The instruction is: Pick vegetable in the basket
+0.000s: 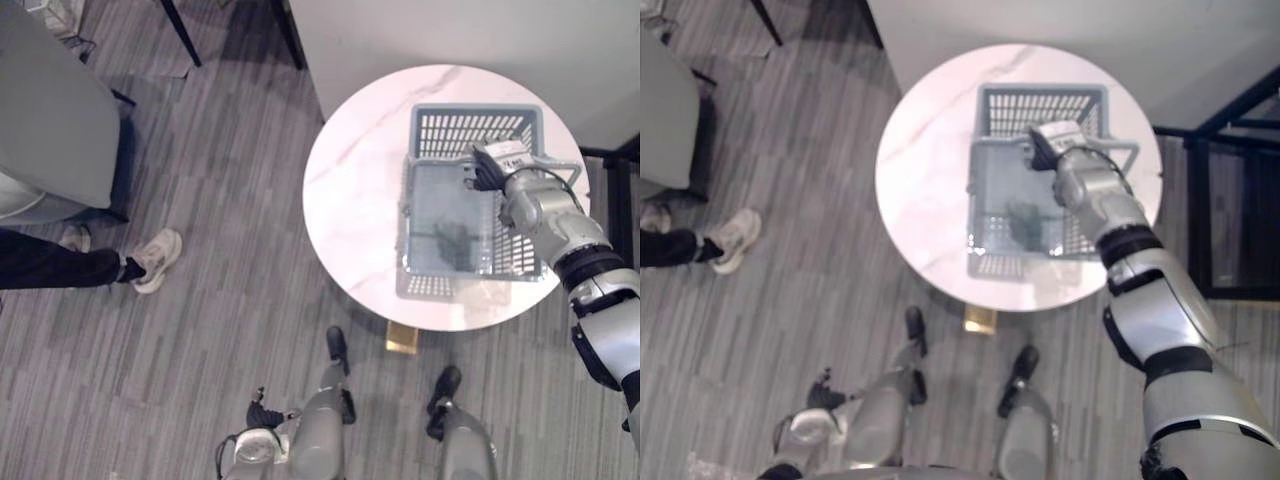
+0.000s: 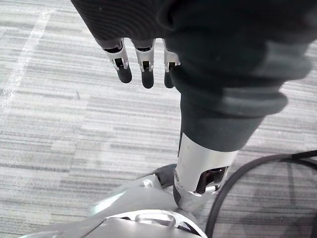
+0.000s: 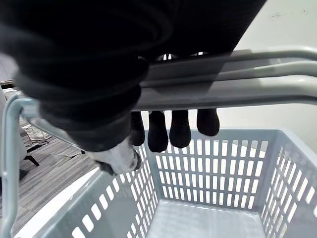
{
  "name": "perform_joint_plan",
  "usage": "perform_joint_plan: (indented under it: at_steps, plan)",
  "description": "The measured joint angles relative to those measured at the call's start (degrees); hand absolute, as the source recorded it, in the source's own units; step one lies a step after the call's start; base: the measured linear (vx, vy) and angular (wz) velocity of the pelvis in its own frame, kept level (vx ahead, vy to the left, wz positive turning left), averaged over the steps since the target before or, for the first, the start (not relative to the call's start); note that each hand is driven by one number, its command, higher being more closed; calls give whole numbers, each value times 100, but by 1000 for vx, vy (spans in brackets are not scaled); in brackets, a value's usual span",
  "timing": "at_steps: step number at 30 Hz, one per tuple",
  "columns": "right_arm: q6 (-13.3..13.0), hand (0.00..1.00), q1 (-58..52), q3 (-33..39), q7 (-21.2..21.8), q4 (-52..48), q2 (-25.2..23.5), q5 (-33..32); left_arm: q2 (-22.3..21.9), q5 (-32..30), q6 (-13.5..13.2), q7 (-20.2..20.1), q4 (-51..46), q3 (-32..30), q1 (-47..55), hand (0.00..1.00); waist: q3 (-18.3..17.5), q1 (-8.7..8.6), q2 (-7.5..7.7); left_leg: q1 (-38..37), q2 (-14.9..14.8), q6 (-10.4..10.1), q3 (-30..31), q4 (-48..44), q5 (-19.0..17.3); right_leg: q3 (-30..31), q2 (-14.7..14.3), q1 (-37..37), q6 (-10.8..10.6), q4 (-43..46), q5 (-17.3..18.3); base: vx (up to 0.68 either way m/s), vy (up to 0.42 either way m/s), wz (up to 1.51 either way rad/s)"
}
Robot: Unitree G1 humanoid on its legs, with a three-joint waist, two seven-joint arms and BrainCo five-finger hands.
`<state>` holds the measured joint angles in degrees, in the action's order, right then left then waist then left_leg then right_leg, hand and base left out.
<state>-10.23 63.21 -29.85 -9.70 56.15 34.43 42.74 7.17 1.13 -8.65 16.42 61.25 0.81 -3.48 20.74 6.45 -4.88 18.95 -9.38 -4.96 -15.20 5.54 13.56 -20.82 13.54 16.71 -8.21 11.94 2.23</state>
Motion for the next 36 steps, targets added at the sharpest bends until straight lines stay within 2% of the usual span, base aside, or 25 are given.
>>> perform_joint_plan:
  at_steps: [24,28,29,33,36]
  plan:
    - [-14,100,-382,34,5,39,-175,-5,27,-11,10,-63,45,111,-35,0,-292,7,114,-2,18,37,7,0,29,2,20,3,0,16,-1,2,-3,0]
    - [87,100,-1039,195,132,-821,-169,-51,64,-15,59,-62,50,82,-33,0,-381,1,241,-117,8,41,-131,-1,31,121,19,-34,0,4,-3,6,-3,-13]
    - [83,100,-1452,202,213,-1347,-169,-54,66,-16,68,-67,44,-6,-29,0,-420,-36,305,-195,11,33,-158,0,26,196,20,-59,0,-1,-3,34,-24,-19]
    - [13,100,-2355,296,395,-2450,-89,-161,61,-37,168,-130,31,-118,-26,0,-498,-304,390,-328,-17,1,-203,14,-3,262,7,-152,-7,-27,-10,10,-20,-12]
    - [-69,100,-2995,584,427,-3324,134,-299,60,-259,176,-196,21,-145,-9,0,-562,-405,441,-426,-66,-71,-300,35,-79,373,-39,-199,-27,-110,-24,-17,-11,-18]
